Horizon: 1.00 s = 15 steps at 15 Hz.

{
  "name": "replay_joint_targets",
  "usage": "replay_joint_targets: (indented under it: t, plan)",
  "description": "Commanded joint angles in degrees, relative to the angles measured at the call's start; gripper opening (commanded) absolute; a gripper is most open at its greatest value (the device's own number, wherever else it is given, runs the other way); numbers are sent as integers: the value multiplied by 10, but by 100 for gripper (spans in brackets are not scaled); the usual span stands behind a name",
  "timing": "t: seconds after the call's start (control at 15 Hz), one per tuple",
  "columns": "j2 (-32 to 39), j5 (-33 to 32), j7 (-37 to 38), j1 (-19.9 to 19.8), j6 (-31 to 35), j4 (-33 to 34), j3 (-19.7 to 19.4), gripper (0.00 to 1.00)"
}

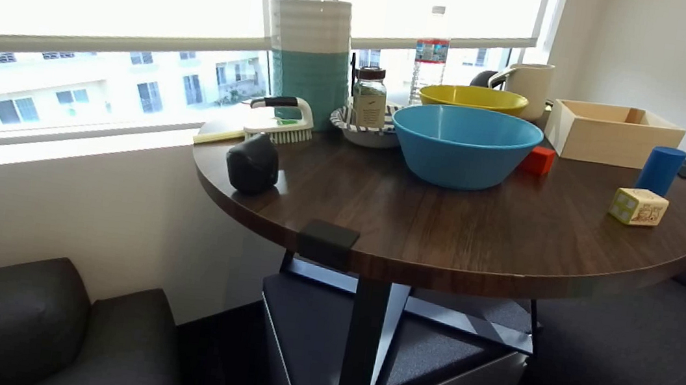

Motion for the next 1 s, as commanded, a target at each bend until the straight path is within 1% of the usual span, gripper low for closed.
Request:
replay_joint_targets:
  t: [0.0,0.53,0.67,0.73,0.8,0.93]
  plan:
    - [57,-4,56,-92,-88,37,49,1]
    - [109,15,151,-291,-294,61,151,1]
    - [123,27,169,-334,-353,68,169,1]
    - [106,38,125,-343,-316,46,177,3]
    - [111,40,129,-361,-336,48,185,3]
    - [118,41,134,-373,-347,52,191,3]
